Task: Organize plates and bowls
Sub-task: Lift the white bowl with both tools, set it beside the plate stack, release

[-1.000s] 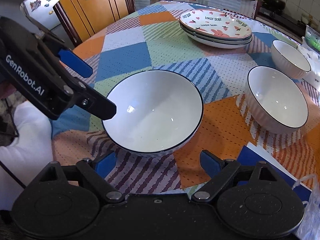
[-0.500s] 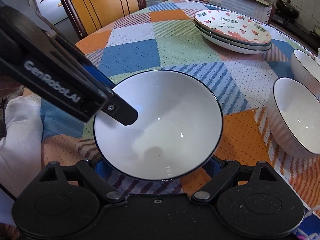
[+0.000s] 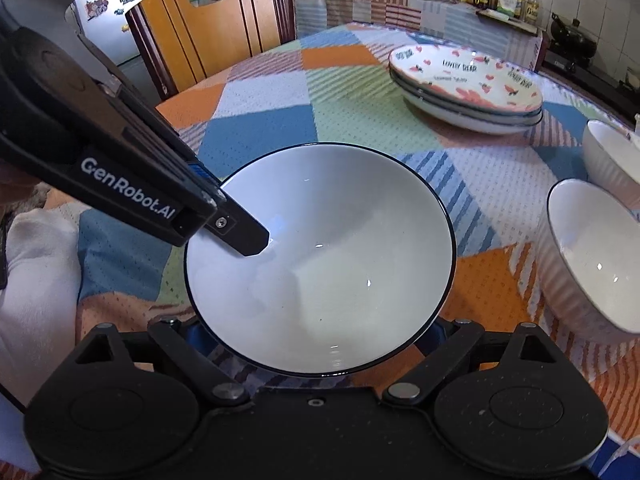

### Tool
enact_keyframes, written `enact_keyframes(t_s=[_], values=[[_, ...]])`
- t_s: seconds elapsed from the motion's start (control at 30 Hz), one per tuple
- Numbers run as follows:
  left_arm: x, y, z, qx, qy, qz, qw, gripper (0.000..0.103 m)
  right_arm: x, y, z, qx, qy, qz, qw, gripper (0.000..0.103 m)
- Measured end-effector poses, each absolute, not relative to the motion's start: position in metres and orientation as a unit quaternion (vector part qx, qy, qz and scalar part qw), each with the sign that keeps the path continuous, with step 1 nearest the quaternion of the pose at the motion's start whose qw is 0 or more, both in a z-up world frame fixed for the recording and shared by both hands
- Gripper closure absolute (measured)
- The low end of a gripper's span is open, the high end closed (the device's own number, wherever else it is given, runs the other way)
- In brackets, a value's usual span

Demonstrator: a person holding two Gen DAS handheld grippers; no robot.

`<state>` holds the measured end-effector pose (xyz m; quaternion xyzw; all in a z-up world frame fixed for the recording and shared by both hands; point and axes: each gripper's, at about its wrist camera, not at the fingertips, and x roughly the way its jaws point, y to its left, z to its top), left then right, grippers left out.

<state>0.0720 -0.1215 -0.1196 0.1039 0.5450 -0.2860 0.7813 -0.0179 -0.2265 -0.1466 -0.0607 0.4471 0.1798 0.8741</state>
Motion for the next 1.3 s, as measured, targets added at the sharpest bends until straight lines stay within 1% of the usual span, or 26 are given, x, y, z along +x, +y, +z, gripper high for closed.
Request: enact_keyframes(t_s=[0.17, 0.33, 0.4, 0.6, 0.77, 1.0, 1.2, 1.3], values=[[0.087, -0.120, -0.099, 0.102, 0.528, -0.284, 0.794, 0.090, -0.003, -0.226, -0.130, -0.067, 0.426, 0.175, 0.885, 0.008], [0.110, -0.117, -0.087, 0.086, 0.528, -0.277, 0.798, 0.089, 0.016, -0.226, -0.118, -0.070, 0.414, 0.177, 0.890, 0.008], [0.122, -0.116, -0.088, 0.073, 0.537, -0.271, 0.796, 0.086, 0.026, -0.226, -0.117, -0.067, 0.415, 0.177, 0.890, 0.008], [0.148, -0.113, -0.095, 0.050, 0.551, -0.251, 0.794, 0.086, 0.056, -0.222, -0.123, -0.059, 0.429, 0.175, 0.884, 0.008], [0.168, -0.111, -0.104, 0.037, 0.555, -0.241, 0.795, 0.086, 0.071, -0.219, -0.129, -0.084, 0.422, 0.174, 0.886, 0.008], [0.194, -0.111, -0.118, 0.004, 0.564, -0.232, 0.793, 0.086, 0.092, -0.221, -0.143, -0.064, 0.432, 0.159, 0.885, 0.008], [0.204, -0.112, -0.128, -0.009, 0.571, -0.226, 0.789, 0.085, 0.098, -0.217, -0.152, -0.088, 0.428, 0.143, 0.888, 0.008], [0.205, -0.112, -0.132, -0.015, 0.573, -0.220, 0.790, 0.085, 0.102, -0.219, -0.155, -0.079, 0.438, 0.145, 0.884, 0.008]])
